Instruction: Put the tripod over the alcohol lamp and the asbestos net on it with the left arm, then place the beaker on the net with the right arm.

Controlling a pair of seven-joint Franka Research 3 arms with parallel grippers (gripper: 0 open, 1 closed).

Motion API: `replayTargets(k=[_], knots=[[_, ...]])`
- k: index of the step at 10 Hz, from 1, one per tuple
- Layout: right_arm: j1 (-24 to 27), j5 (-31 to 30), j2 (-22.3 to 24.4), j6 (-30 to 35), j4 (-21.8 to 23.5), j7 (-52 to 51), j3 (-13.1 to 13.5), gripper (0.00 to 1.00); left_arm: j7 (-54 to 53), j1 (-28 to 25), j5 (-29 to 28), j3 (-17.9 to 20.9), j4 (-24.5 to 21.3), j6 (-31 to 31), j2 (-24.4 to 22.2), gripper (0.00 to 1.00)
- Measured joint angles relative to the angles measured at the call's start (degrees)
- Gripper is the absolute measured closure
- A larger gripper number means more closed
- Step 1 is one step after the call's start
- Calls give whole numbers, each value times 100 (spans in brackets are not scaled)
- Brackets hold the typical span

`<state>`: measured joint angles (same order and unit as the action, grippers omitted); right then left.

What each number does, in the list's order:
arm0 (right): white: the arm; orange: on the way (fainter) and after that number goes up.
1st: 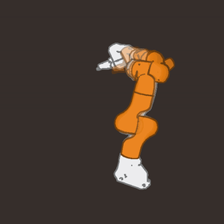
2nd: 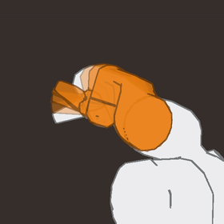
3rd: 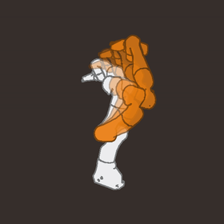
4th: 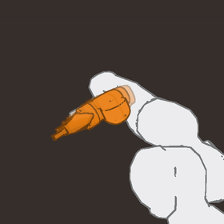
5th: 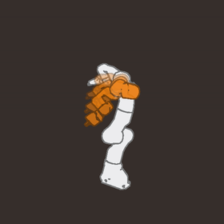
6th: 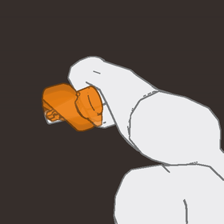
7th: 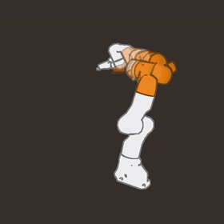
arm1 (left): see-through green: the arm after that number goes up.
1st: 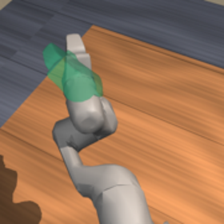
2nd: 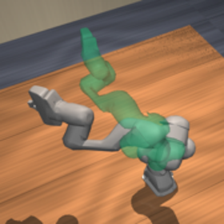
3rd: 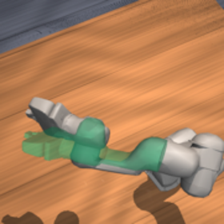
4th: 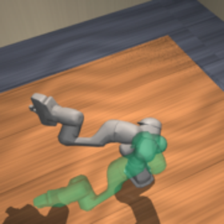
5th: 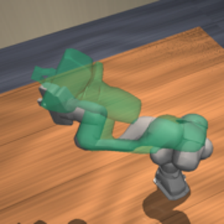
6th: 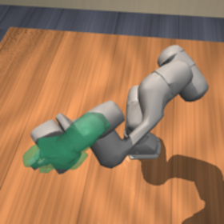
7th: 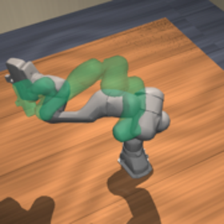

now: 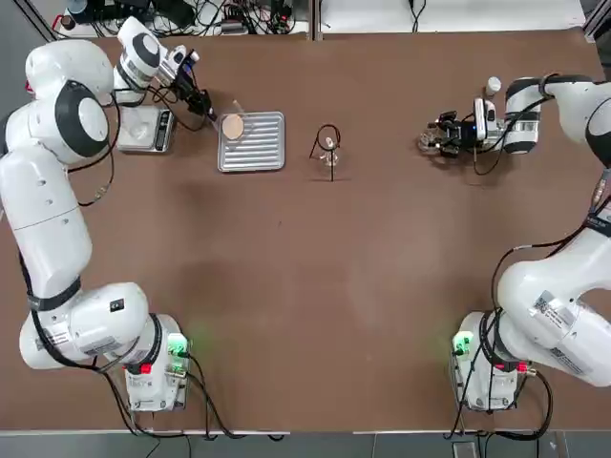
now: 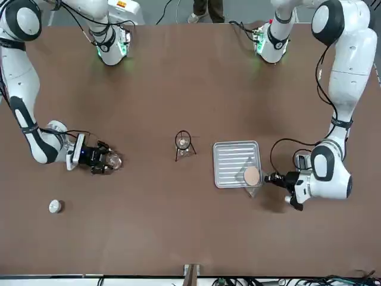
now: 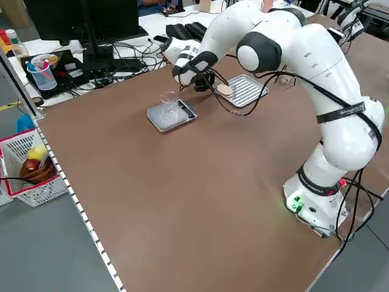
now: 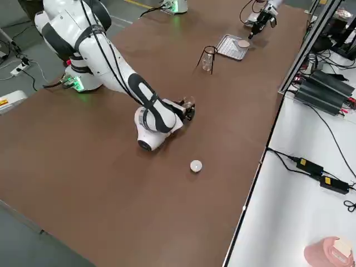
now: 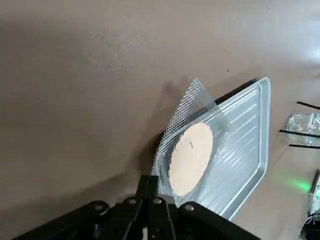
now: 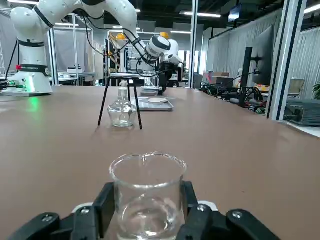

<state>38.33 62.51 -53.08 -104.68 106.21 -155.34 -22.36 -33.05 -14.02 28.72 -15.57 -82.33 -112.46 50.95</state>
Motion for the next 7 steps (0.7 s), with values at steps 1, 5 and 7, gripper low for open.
replayTargets(k=[1, 5, 7], knots=[[-15, 19, 0, 0, 0, 0, 6, 41, 8, -12, 4, -1, 21, 30, -46, 99], [-79, 52, 0, -4, -8, 43, 10, 41, 264, -220, 542, -22, 281, 814, -292, 99], [-89, 76, 4, 3, -36, 109, -4, 41, 282, -332, 1098, -155, 282, 877, -291, 99]])
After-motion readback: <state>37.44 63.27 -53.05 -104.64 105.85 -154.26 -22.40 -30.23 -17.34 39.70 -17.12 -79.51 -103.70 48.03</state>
